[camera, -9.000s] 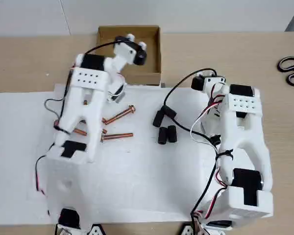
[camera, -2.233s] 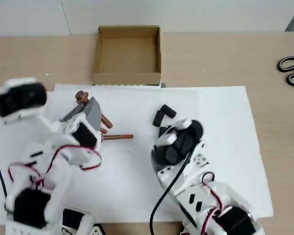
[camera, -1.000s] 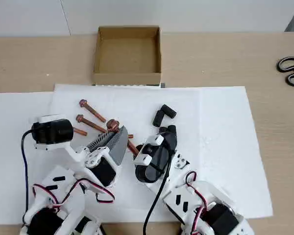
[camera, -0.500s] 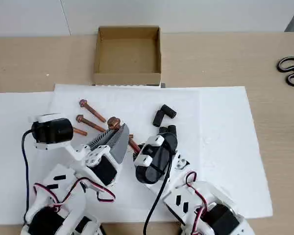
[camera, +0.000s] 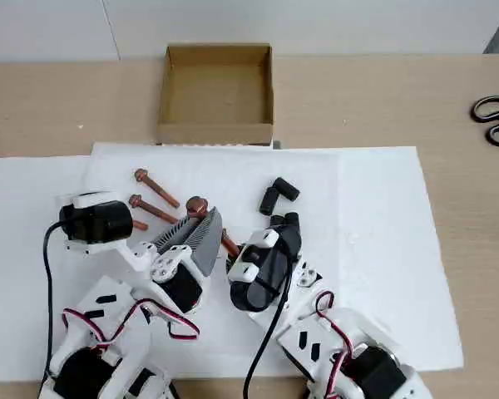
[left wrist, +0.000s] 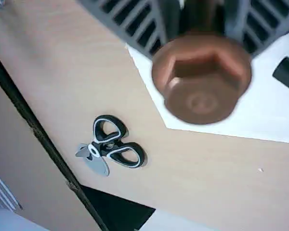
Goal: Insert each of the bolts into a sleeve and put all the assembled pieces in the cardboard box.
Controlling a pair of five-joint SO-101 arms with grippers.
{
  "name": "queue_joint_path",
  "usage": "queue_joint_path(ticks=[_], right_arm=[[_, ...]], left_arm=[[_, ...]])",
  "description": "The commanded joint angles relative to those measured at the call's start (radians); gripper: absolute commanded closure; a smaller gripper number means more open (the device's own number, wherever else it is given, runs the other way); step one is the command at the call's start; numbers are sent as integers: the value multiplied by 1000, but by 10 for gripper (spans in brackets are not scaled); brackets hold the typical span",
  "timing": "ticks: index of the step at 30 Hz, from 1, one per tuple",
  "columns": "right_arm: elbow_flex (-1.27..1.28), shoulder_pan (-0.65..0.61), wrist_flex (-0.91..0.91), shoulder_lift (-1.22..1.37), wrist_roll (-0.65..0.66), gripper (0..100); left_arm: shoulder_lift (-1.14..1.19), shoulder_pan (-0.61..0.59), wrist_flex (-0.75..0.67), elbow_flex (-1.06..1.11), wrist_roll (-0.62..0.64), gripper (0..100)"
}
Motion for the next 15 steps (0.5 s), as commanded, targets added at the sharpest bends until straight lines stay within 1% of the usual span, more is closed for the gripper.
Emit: queue_joint_path(ticks=[1,6,9,12,15], right_arm=[[-5,-5,-22,-10,9,995],[-5,-5,-22,-10,9,995],[-5,-5,-27,-10,11,995],[-5,-5,-28,-10,11,995],[-5,-5,-28,-10,11,995]], left_arm=[[-6,0,-29,2,-9,995],[-8,5,-17,18,-8,995],[-8,15,38,12,-9,995],[-8,55,107,10,-11,995],[-9,80,141,7,-17,995]])
